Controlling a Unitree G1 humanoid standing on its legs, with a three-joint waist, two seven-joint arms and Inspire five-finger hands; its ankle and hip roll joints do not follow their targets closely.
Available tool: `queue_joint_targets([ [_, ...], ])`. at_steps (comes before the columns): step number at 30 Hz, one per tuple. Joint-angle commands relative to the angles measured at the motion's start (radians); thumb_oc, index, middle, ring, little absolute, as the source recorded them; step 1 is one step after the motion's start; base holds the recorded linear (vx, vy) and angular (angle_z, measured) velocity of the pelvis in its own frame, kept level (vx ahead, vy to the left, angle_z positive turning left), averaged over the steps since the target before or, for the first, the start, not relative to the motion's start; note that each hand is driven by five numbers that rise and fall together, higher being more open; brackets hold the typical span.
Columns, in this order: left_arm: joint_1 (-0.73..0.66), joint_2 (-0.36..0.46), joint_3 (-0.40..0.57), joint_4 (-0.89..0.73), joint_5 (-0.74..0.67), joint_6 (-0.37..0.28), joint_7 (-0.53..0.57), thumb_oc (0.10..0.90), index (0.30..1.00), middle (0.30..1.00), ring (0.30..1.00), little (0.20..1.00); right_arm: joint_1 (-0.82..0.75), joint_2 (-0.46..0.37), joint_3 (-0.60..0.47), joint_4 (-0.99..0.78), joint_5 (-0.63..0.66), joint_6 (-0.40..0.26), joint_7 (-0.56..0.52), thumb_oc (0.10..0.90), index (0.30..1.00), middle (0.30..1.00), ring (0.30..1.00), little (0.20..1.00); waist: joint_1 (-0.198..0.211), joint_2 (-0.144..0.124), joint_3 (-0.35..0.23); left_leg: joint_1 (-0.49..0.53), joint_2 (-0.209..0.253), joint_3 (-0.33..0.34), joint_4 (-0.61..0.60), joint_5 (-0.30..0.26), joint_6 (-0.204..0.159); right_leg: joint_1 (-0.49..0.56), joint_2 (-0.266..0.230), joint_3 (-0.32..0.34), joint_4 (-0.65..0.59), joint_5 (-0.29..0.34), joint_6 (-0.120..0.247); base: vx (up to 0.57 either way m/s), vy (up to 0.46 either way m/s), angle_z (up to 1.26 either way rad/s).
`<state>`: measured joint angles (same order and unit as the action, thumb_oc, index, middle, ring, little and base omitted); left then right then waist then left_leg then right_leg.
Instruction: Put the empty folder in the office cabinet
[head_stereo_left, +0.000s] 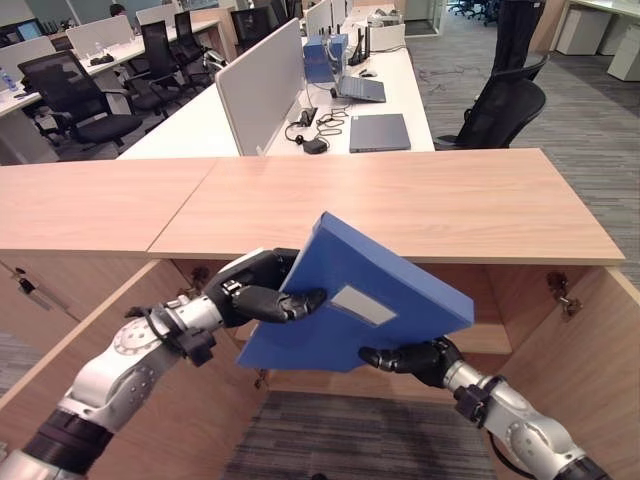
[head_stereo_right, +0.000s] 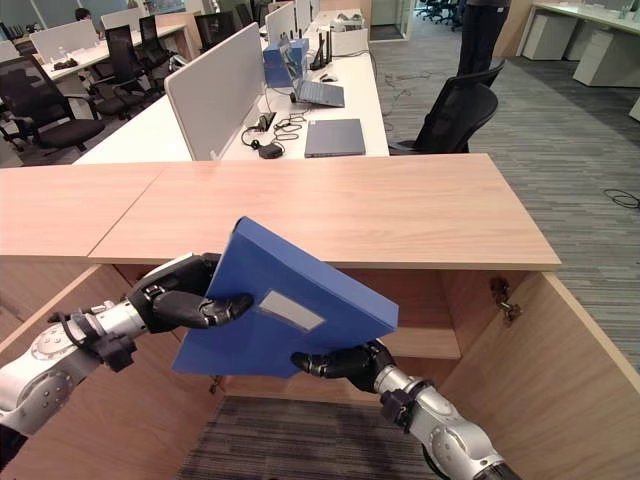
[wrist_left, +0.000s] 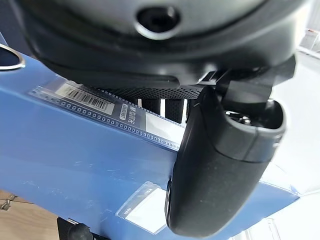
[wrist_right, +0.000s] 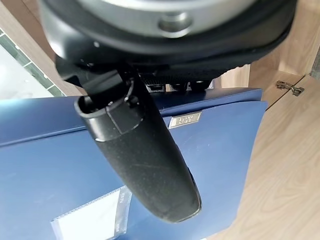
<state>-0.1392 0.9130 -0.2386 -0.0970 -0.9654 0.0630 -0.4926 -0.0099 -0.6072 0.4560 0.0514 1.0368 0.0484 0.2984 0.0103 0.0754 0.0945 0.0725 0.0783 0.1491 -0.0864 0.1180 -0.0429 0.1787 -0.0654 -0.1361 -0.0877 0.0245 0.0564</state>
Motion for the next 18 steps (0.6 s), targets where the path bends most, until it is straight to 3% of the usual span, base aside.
queue_joint_targets([
  [1,-0.157,-0.198,-0.155,-0.147,-0.134,-0.086,-0.176,0.400,0.300,0.300,0.300,0.300,-0.417,0.345,0.102,-0.391,0.175,-0.162,0.218,0.800,0.900,0.900,0.900,0.900,-0.019,-0.043,-0.020,0.115,-0.009,-0.046,-0.001,-0.172,-0.029,0.002,-0.038,0.091,0.047,-0.109,0.062,0.00,0.000,0.00],
  [10,-0.131,-0.310,-0.133,-0.101,-0.149,-0.098,-0.123,0.400,0.300,0.300,0.300,0.300,-0.453,0.397,0.073,-0.408,0.196,-0.201,0.181,0.800,0.900,0.900,0.900,0.900,-0.016,-0.046,-0.020,0.115,-0.010,-0.050,-0.001,-0.173,-0.027,0.000,-0.037,0.091,0.047,-0.110,0.057,0.00,0.000,0.00],
  [18,-0.125,-0.341,-0.130,-0.087,-0.141,-0.103,-0.108,0.400,0.300,0.300,0.300,0.300,-0.454,0.391,0.082,-0.403,0.201,-0.192,0.177,0.800,0.900,0.900,0.900,0.900,-0.016,-0.048,-0.019,0.116,-0.010,-0.051,-0.001,-0.174,-0.026,0.001,-0.036,0.089,0.048,-0.109,0.056,0.00,0.000,0.00],
])
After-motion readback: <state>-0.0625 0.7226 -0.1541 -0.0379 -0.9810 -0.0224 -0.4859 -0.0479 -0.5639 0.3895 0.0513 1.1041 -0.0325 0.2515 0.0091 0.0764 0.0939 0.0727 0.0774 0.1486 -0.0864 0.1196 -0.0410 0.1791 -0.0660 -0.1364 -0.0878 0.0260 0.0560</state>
